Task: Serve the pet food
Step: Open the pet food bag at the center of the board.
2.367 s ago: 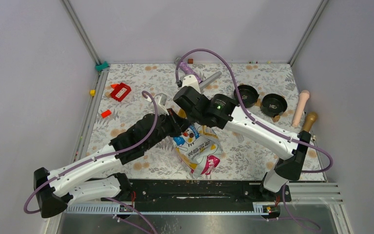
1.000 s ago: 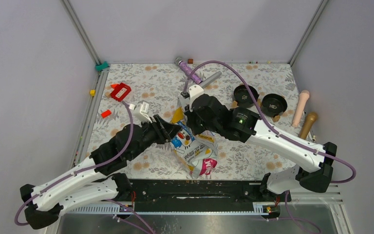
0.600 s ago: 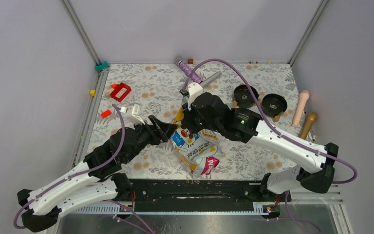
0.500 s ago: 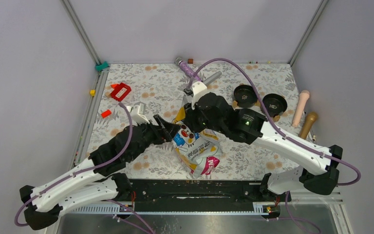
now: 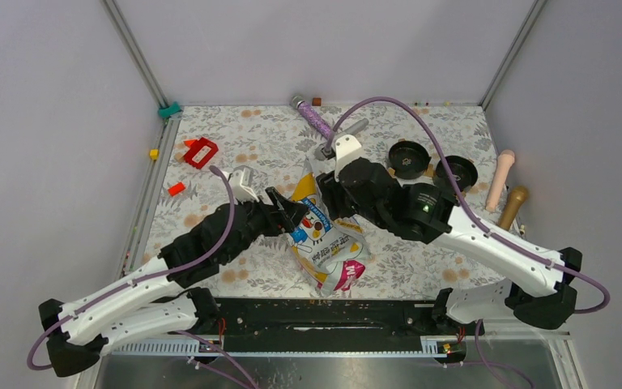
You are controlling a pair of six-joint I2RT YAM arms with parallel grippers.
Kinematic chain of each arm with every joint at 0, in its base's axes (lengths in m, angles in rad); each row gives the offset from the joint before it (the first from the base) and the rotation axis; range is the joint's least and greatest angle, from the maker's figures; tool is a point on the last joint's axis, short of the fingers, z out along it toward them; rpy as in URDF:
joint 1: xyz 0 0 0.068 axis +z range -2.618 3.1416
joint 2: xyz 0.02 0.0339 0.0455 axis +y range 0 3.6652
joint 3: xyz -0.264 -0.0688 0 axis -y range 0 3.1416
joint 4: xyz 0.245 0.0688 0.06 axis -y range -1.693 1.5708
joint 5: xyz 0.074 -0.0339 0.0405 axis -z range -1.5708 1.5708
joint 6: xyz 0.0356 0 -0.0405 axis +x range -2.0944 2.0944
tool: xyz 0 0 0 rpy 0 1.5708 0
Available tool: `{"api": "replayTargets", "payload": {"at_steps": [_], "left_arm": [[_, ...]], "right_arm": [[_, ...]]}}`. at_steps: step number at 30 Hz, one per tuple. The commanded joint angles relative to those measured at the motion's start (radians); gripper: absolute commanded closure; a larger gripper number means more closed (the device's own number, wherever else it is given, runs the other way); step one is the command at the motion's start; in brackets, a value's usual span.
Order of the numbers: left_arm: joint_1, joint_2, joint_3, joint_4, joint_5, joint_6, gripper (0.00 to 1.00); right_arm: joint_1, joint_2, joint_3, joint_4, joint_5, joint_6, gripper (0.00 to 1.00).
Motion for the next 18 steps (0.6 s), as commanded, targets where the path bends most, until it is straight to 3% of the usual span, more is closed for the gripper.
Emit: {"api": "replayTargets", "payload": {"at_steps": [1, 14, 18], "left_arm": [[-0.002, 0.048, 0.068, 0.069, 0.033, 0.028, 0.24], [-0.003, 0.126, 0.116, 0.080, 0.024, 0.035, 0.27], [-0.003, 0.133, 0.118, 0.084, 0.013, 0.032, 0.27]], "right_arm": [[-0.008, 0.036, 0.023, -0.022, 0.026, 0.009, 0.42], [-0.045, 0.082, 0.019, -0.016, 0.038, 0.033, 0.45], [-0.054, 0.091, 0.006, -0.005, -0.021, 0.041, 0.46]]}}
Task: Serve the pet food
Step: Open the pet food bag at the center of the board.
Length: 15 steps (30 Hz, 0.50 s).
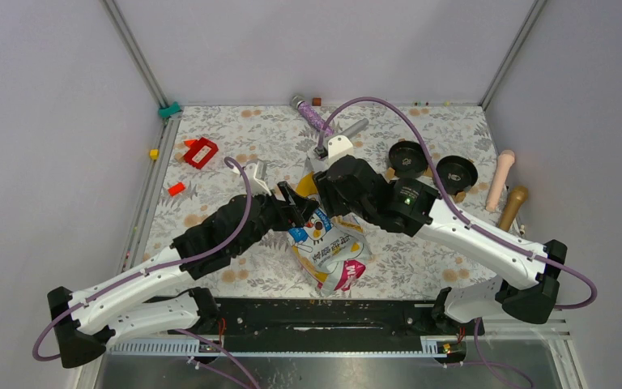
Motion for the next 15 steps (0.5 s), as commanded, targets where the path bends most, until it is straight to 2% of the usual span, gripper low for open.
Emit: {"api": "replayTargets", "payload": {"at_steps": [1, 10, 15], "left_arm": [[-0.001, 0.006, 0.049, 0.066, -0.012, 0.012, 0.27], [0.000, 0.053, 0.068, 0.081, -0.045, -0.003, 0.33], [0.001, 0.065, 0.065, 0.064, -0.052, -0.020, 0.44]], "right_arm": [[-0.017, 0.005, 0.003, 0.025, -0.026, 0.020, 0.46], [-0.020, 0.000, -0.003, 0.025, -0.012, 0.052, 0.49], [-0.021, -0.015, -0.014, 0.035, 0.018, 0.061, 0.50]]}}
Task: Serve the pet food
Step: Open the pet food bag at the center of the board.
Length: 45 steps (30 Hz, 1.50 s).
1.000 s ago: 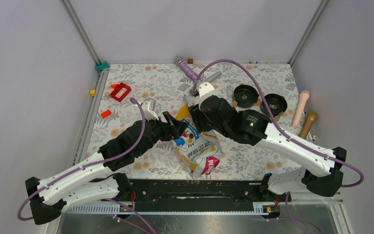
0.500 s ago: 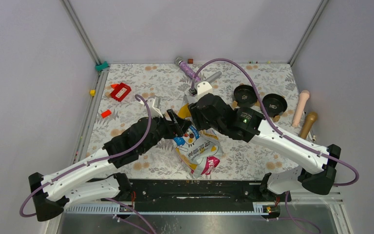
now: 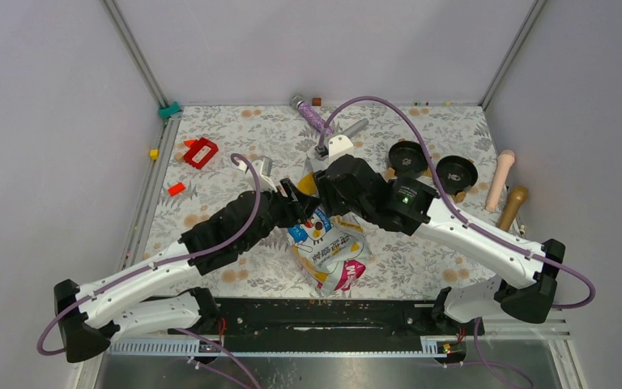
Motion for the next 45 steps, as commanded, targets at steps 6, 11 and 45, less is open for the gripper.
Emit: {"api": "replayTargets", "payload": {"at_steps": [6, 11, 45], "left_arm": [[0.001, 0.017, 0.044, 0.039, -0.035, -0.015, 0.50], [0.001, 0.054, 0.064, 0.049, -0.014, -0.011, 0.55], [0.308, -0.020, 0.007, 0.404, 0.277, 0.523, 0.01]], "right_arm": [[-0.010, -0.029, -0.013, 0.027, 0.053, 0.025, 0.50], [-0.010, -0.017, -0.011, 0.026, 0.054, 0.029, 0.51], [-0.014, -0.118, -0.062, 0.091, -0.047, -0.034, 1.00]]}}
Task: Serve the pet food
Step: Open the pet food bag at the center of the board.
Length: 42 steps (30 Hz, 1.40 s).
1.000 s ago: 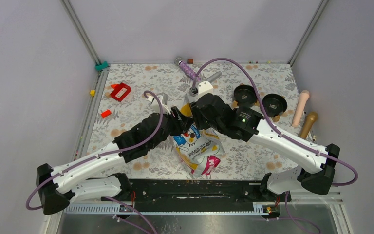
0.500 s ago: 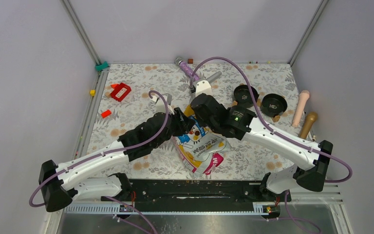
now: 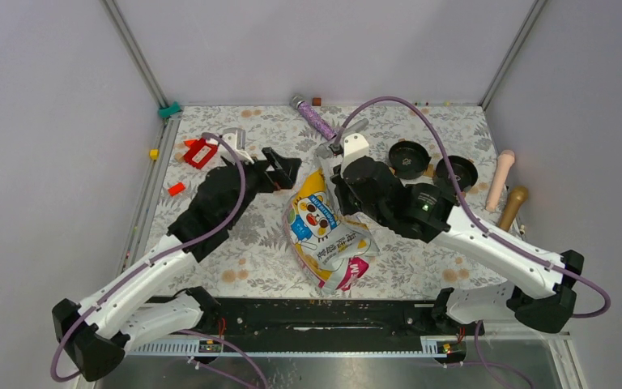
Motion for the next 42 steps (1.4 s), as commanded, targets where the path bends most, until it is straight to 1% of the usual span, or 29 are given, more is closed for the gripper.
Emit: {"api": "replayTargets", "payload": {"at_steps": [1, 2, 3, 6, 8, 11, 14, 17, 20, 22, 25, 27, 30, 33, 34, 35, 37, 42], "left_arm": [[0.090, -0.032, -0.042, 0.321, 0.330, 0.368, 0.01], [0.106, -0.034, -0.060, 0.348, 0.424, 0.461, 0.01], [0.119, -0.032, -0.058, 0.347, 0.509, 0.506, 0.01], [0.158, -0.004, -0.006, 0.244, 0.626, 0.601, 0.01], [0.195, 0.021, 0.006, 0.207, 0.695, 0.611, 0.01], [0.250, 0.053, -0.007, 0.218, 0.836, 0.613, 0.01], [0.272, 0.082, -0.021, 0.248, 0.894, 0.638, 0.01], [0.323, 0.132, -0.002, 0.254, 0.983, 0.688, 0.01], [0.371, 0.210, 0.051, 0.240, 1.124, 0.728, 0.02], [0.384, 0.277, 0.127, 0.179, 1.227, 0.797, 0.01], [0.385, 0.376, 0.253, -0.001, 1.328, 0.914, 0.01], [0.384, 0.448, 0.332, -0.138, 1.369, 0.992, 0.01], [0.384, 0.506, 0.398, -0.214, 1.410, 1.044, 0.01], [0.382, 0.537, 0.420, -0.271, 1.474, 1.134, 0.02], [0.378, 0.545, 0.421, -0.273, 1.493, 1.151, 0.03], [0.371, 0.556, 0.423, -0.274, 1.501, 1.159, 0.08], [0.348, 0.589, 0.446, -0.275, 1.503, 1.144, 0.24], [0.286, 0.680, 0.539, -0.341, 1.468, 1.135, 0.35]], "right_arm": [[-0.010, -0.032, 0.006, 0.036, -0.107, -0.025, 1.00], [-0.015, -0.027, 0.013, 0.031, -0.115, -0.027, 1.00], [-0.019, -0.021, 0.025, 0.023, -0.116, -0.028, 1.00], [-0.029, -0.008, 0.037, 0.000, -0.118, -0.033, 1.00], [-0.030, -0.010, 0.034, 0.004, -0.109, -0.024, 1.00], [-0.030, -0.015, 0.032, 0.006, -0.150, -0.022, 0.84], [-0.030, -0.016, 0.037, -0.010, -0.140, -0.019, 0.73], [-0.030, -0.013, 0.040, -0.025, -0.121, -0.016, 0.67], [-0.030, -0.007, 0.039, -0.027, -0.108, -0.010, 0.66], [-0.030, 0.002, 0.042, -0.026, -0.080, -0.008, 0.66], [-0.030, 0.021, 0.054, -0.027, -0.060, -0.007, 0.66], [-0.030, 0.033, 0.063, -0.025, -0.065, -0.005, 0.66], [-0.030, 0.052, 0.077, -0.027, -0.064, 0.000, 0.66], [-0.030, 0.060, 0.085, -0.026, -0.065, 0.008, 0.66], [-0.030, 0.060, 0.085, -0.026, -0.064, 0.012, 0.66], [-0.031, 0.060, 0.084, -0.026, -0.060, 0.017, 0.66], [-0.031, 0.061, 0.083, -0.027, -0.058, 0.020, 0.66], [-0.031, 0.063, 0.076, -0.035, -0.018, 0.021, 0.67]]}}
